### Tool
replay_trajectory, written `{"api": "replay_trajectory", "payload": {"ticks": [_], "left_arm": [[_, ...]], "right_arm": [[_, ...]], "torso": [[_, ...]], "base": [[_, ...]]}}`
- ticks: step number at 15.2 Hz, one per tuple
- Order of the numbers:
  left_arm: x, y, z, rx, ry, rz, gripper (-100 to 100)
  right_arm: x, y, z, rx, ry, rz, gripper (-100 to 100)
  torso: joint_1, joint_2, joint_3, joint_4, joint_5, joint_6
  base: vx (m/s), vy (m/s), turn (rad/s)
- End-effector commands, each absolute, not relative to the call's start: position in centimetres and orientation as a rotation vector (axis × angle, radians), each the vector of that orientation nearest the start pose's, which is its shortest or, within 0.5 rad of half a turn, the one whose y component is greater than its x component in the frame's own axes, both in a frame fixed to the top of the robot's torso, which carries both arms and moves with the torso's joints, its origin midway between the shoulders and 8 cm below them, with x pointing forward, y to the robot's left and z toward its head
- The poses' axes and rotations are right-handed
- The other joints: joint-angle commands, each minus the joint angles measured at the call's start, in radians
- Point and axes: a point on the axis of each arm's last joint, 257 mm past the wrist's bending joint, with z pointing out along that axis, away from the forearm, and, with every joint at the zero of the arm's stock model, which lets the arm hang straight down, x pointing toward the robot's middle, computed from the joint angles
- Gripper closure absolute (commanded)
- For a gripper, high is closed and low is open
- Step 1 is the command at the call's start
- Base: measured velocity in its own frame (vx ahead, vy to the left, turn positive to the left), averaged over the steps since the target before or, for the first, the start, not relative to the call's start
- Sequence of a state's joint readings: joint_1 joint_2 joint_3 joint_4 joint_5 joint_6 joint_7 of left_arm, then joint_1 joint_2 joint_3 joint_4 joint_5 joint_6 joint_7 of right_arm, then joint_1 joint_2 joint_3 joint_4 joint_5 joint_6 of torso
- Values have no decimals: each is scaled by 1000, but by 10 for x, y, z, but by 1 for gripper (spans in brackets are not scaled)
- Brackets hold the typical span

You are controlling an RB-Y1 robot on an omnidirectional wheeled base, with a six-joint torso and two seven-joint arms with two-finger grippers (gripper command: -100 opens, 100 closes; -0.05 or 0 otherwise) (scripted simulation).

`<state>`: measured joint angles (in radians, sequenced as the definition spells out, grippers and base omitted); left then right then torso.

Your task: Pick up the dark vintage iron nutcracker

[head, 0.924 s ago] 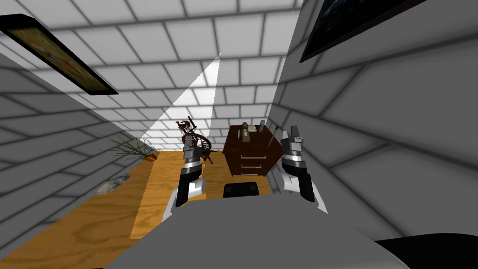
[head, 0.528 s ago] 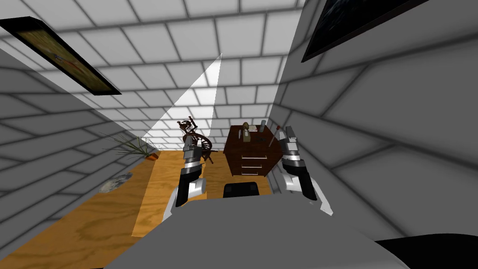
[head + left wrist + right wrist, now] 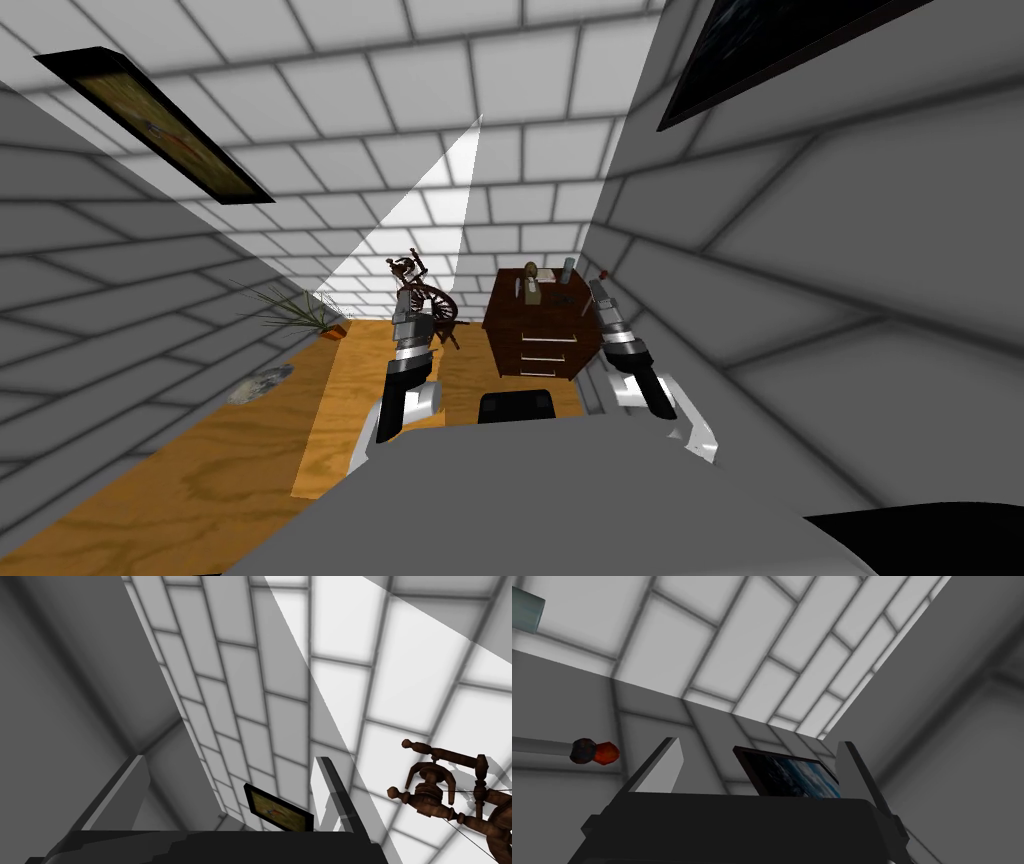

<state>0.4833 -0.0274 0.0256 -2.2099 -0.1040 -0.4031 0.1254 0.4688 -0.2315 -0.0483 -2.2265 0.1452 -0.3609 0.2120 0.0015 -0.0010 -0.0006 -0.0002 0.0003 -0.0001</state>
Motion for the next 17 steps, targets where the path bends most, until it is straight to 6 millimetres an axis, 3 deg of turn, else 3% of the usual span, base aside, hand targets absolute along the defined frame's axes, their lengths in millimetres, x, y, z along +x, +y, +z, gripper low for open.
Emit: {"api": "replay_trajectory", "payload": {"ticks": [1,10,17], "left_arm": [[373,285,-22,-791,712,-1291,0],[373,285,-22,-791,712,-1291,0],[373,285,-22,-791,712,-1291,0]], "right_arm": [[386,-273,-33,346,1066,839,-100],[415,-295,-103,77,1316,463,-100],[427,-319,-138,-77,1419,246,-100]], "torso": [[0,0,0,0,0,0],[1,-1,0,0,0,0],[1,0,0,0,0,0]], "base": [[9,26,47],[15,37,70],[14,32,56]]}}
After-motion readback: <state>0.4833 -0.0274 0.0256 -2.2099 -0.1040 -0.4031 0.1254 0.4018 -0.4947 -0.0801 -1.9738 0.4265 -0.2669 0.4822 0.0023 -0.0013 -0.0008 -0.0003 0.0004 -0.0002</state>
